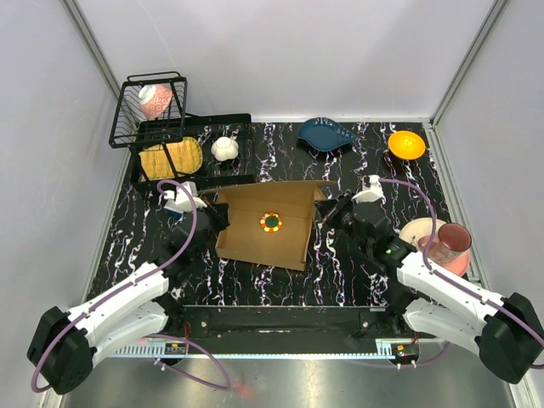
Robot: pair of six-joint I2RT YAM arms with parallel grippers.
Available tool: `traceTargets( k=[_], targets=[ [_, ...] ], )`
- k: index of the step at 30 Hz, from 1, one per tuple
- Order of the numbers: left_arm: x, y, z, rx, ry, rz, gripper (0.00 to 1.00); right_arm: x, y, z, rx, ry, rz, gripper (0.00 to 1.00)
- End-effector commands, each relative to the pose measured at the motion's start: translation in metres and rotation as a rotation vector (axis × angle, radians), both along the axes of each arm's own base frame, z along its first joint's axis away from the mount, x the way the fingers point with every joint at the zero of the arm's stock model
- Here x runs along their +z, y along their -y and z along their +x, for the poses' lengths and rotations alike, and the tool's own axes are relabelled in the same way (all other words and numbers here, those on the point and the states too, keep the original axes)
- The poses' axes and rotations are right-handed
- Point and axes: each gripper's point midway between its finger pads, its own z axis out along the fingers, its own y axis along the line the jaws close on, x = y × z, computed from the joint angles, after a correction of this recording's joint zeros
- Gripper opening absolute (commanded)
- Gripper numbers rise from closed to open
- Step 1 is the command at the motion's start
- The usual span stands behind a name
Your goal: Fold the paper box
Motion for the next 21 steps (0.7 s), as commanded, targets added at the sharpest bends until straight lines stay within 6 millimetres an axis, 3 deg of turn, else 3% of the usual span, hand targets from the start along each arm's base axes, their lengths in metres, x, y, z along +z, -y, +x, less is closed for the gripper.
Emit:
traceTargets(
  k=[1, 6, 14, 21],
  targets=[
    [-0.056, 0.007, -0.030, -0.111, -0.177, 0.084, 0.00, -0.035, -0.030, -0.035, 0.157, -0.174, 0.101, 0.00],
    [-0.050, 0.006, -0.032, -0.112, -0.157, 0.066, 0.00, -0.024, -0.030, -0.035, 0.135, -0.154, 0.185, 0.00],
    [-0.055, 0.006, -0.035, -0.113, -0.165, 0.069, 0.00, -0.003, -0.034, -0.031, 0.098, -0.141, 0.331, 0.00],
    [-0.058, 0.007, -0.037, -0.116, -0.172, 0.067, 0.00, -0.009, -0.041, -0.032, 0.103, -0.194, 0.430, 0.00]
  ],
)
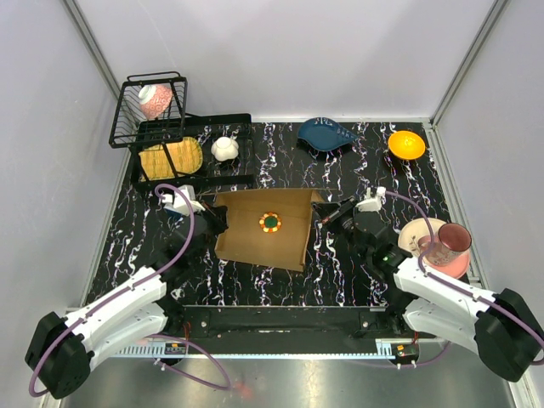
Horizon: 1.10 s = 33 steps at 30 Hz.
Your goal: Fold the paper box
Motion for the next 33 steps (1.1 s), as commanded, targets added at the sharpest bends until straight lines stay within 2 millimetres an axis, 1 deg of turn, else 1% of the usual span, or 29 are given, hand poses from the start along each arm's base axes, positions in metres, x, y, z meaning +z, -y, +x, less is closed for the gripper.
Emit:
traceTargets(
  k=[1, 4, 5, 6, 7, 10, 14, 15, 16, 18, 19, 21, 22, 25, 28, 29, 31, 32, 33],
  targets=[
    [-0.055, 0.012, -0.031, -0.122, -0.180, 0.067, 0.00, -0.007, -0.033, -0.028, 0.157, -0.094, 0.129, 0.00],
    [-0.054, 0.013, -0.031, -0.123, -0.179, 0.060, 0.00, -0.016, -0.032, -0.027, 0.146, -0.083, 0.071, 0.00],
    [-0.054, 0.014, -0.032, -0.126, -0.178, 0.058, 0.00, -0.022, -0.035, -0.029, 0.151, -0.086, 0.042, 0.00],
    [-0.053, 0.015, -0.032, -0.128, -0.177, 0.055, 0.00, -0.031, -0.032, -0.030, 0.143, -0.099, 0.023, 0.00],
    [-0.052, 0.015, -0.032, -0.130, -0.175, 0.053, 0.00, -0.029, -0.033, -0.029, 0.142, -0.071, 0.030, 0.00],
    [-0.048, 0.017, -0.032, -0.132, -0.167, 0.043, 0.00, -0.049, -0.035, -0.032, 0.146, -0.086, -0.035, 0.00],
    [-0.050, 0.013, -0.035, -0.126, -0.181, 0.054, 0.00, -0.066, -0.036, -0.041, 0.180, -0.076, -0.163, 0.00],
    [-0.049, 0.012, -0.035, -0.126, -0.180, 0.057, 0.00, -0.078, -0.034, -0.047, 0.196, -0.089, -0.239, 0.00],
    [-0.047, 0.011, -0.035, -0.120, -0.172, 0.056, 0.00, -0.082, -0.031, -0.050, 0.198, -0.091, -0.274, 0.00],
    [-0.049, 0.007, -0.037, -0.109, -0.176, 0.065, 0.00, -0.102, -0.022, -0.058, 0.197, -0.130, -0.349, 0.00],
    [-0.047, 0.005, -0.036, -0.101, -0.168, 0.063, 0.00, -0.105, -0.019, -0.061, 0.198, -0.138, -0.361, 0.01],
    [-0.051, 0.003, -0.037, -0.095, -0.172, 0.069, 0.00, -0.122, -0.010, -0.070, 0.193, -0.184, -0.389, 0.04],
    [-0.052, 0.002, -0.038, -0.092, -0.172, 0.069, 0.00, -0.124, -0.008, -0.072, 0.192, -0.195, -0.390, 0.06],
    [-0.058, -0.001, -0.039, -0.080, -0.185, 0.076, 0.00, -0.138, -0.003, -0.081, 0.199, -0.238, -0.407, 0.07],
    [-0.061, -0.005, -0.040, -0.063, -0.190, 0.080, 0.00, -0.152, 0.000, -0.089, 0.206, -0.284, -0.417, 0.13],
    [-0.063, -0.006, -0.040, -0.058, -0.192, 0.081, 0.00, -0.156, 0.000, -0.091, 0.206, -0.303, -0.417, 0.20],
    [-0.066, -0.010, -0.040, -0.045, -0.194, 0.089, 0.00, -0.162, 0.001, -0.097, 0.218, -0.328, -0.429, 0.29],
    [-0.068, -0.010, -0.042, -0.047, -0.200, 0.091, 0.00, -0.161, 0.000, -0.097, 0.214, -0.336, -0.424, 0.40],
    [-0.068, -0.011, -0.042, -0.044, -0.198, 0.086, 0.00, -0.160, 0.001, -0.099, 0.215, -0.338, -0.427, 0.45]
  ],
)
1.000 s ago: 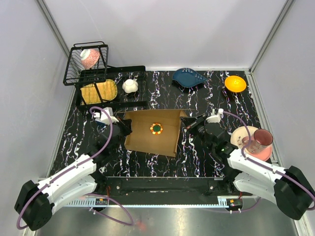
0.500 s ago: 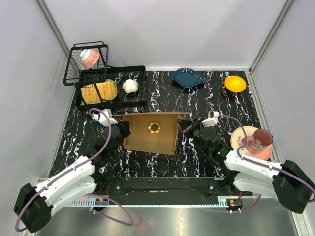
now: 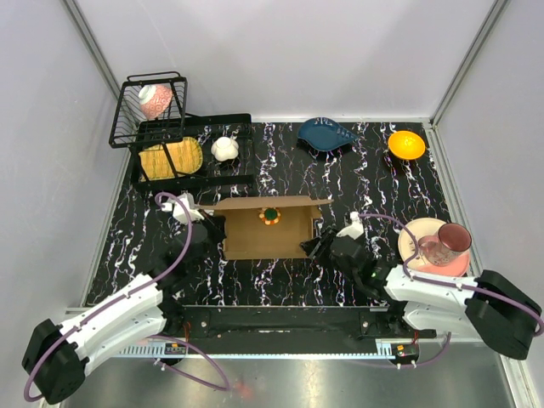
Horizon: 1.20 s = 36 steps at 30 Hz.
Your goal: Fold the paper box
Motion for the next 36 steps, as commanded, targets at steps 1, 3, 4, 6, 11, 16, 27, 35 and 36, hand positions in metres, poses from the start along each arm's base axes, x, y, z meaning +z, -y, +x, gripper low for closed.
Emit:
traceTargets(
  k=[1, 3, 4, 6, 11, 16, 27, 35, 36],
  targets=[
    [-0.050, -0.003, -0.025, -0.050, -0.154, 0.056, 0.00, -0.048, 0.016, -0.038, 0.063, -0.174, -0.134, 0.49],
    [-0.051, -0.005, -0.026, -0.042, -0.153, 0.048, 0.00, -0.037, 0.017, -0.039, 0.061, -0.146, -0.116, 0.60],
    [-0.053, -0.006, -0.027, -0.040, -0.156, 0.053, 0.00, -0.032, 0.017, -0.039, 0.061, -0.131, -0.107, 0.63],
    [-0.052, -0.009, -0.027, -0.031, -0.150, 0.058, 0.00, -0.017, 0.023, -0.040, 0.060, -0.093, -0.099, 0.71],
    [-0.047, -0.012, -0.024, -0.023, -0.132, 0.094, 0.00, 0.031, 0.037, -0.039, 0.056, 0.036, -0.079, 0.77],
    [-0.046, -0.015, -0.021, -0.012, -0.138, 0.138, 0.00, 0.089, 0.057, -0.041, 0.054, 0.193, -0.035, 0.77],
    [-0.048, -0.020, -0.019, 0.012, -0.142, 0.180, 0.00, 0.215, 0.064, -0.016, 0.000, 0.518, -0.068, 0.75],
    [-0.053, -0.021, -0.020, 0.012, -0.156, 0.199, 0.00, 0.293, 0.023, 0.020, 0.012, 0.746, -0.165, 0.75],
    [-0.054, -0.021, -0.021, 0.010, -0.159, 0.202, 0.00, 0.282, 0.005, 0.028, 0.049, 0.734, -0.215, 0.75]
  ],
)
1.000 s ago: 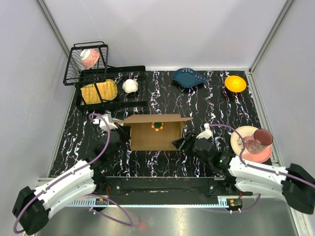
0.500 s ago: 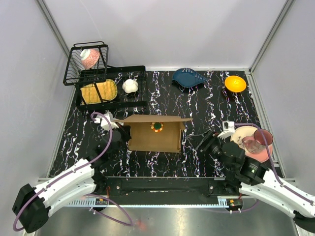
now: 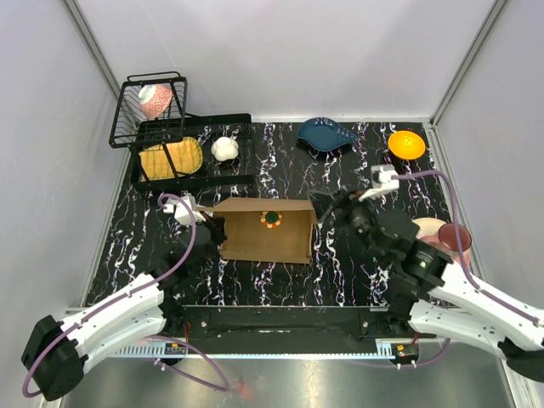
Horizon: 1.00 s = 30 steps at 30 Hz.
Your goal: Fold the paper box
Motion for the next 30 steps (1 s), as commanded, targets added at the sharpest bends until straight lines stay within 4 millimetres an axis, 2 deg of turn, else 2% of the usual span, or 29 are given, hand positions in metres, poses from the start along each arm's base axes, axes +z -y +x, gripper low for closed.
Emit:
traceTargets(
  k=[1, 2, 3, 5, 6, 9, 10, 11, 13, 15, 16, 17, 18, 20, 25, 30],
  targets=[
    [-0.047, -0.015, -0.019, -0.013, -0.159, 0.158, 0.00, 0.052, -0.036, 0.025, 0.019, 0.175, -0.088, 0.75],
    [-0.048, -0.016, -0.019, -0.013, -0.161, 0.160, 0.00, 0.046, -0.048, 0.027, 0.052, 0.169, -0.116, 0.75],
    [-0.047, -0.015, -0.019, -0.017, -0.162, 0.161, 0.00, 0.030, -0.064, 0.035, 0.076, 0.145, -0.169, 0.76],
    [-0.046, -0.014, -0.020, -0.025, -0.164, 0.163, 0.00, 0.012, -0.079, 0.038, 0.118, 0.115, -0.221, 0.75],
    [-0.046, -0.013, -0.020, -0.031, -0.165, 0.162, 0.01, -0.007, -0.088, 0.041, 0.135, 0.086, -0.257, 0.75],
    [-0.044, -0.013, -0.023, -0.037, -0.167, 0.162, 0.04, -0.048, -0.099, 0.039, 0.175, 0.018, -0.291, 0.75],
    [-0.044, -0.014, -0.025, -0.043, -0.172, 0.164, 0.06, -0.067, -0.098, 0.037, 0.181, -0.014, -0.303, 0.75],
    [-0.043, -0.014, -0.025, -0.043, -0.169, 0.159, 0.07, -0.076, -0.100, 0.036, 0.193, -0.028, -0.305, 0.75],
    [-0.042, -0.014, -0.029, -0.054, -0.183, 0.160, 0.13, -0.102, -0.099, 0.032, 0.203, -0.078, -0.323, 0.75],
    [-0.033, -0.013, -0.030, -0.058, -0.186, 0.150, 0.24, -0.118, -0.100, 0.030, 0.215, -0.104, -0.330, 0.74],
    [-0.037, -0.017, -0.036, -0.059, -0.220, 0.177, 0.28, -0.129, -0.098, 0.027, 0.216, -0.125, -0.338, 0.74],
    [-0.034, -0.019, -0.038, -0.058, -0.231, 0.184, 0.30, -0.133, -0.098, 0.027, 0.217, -0.131, -0.337, 0.74],
    [-0.023, -0.020, -0.037, -0.051, -0.226, 0.184, 0.31, -0.137, -0.098, 0.026, 0.218, -0.138, -0.337, 0.74],
    [-0.022, -0.028, -0.044, -0.047, -0.268, 0.230, 0.34, -0.146, -0.096, 0.025, 0.215, -0.148, -0.338, 0.74],
    [0.002, -0.042, -0.052, -0.031, -0.294, 0.287, 0.37, -0.160, -0.095, 0.026, 0.212, -0.163, -0.363, 0.74],
    [0.033, -0.061, -0.058, 0.045, -0.254, 0.262, 0.41, -0.170, -0.096, 0.026, 0.211, -0.175, -0.364, 0.74]
  ],
)
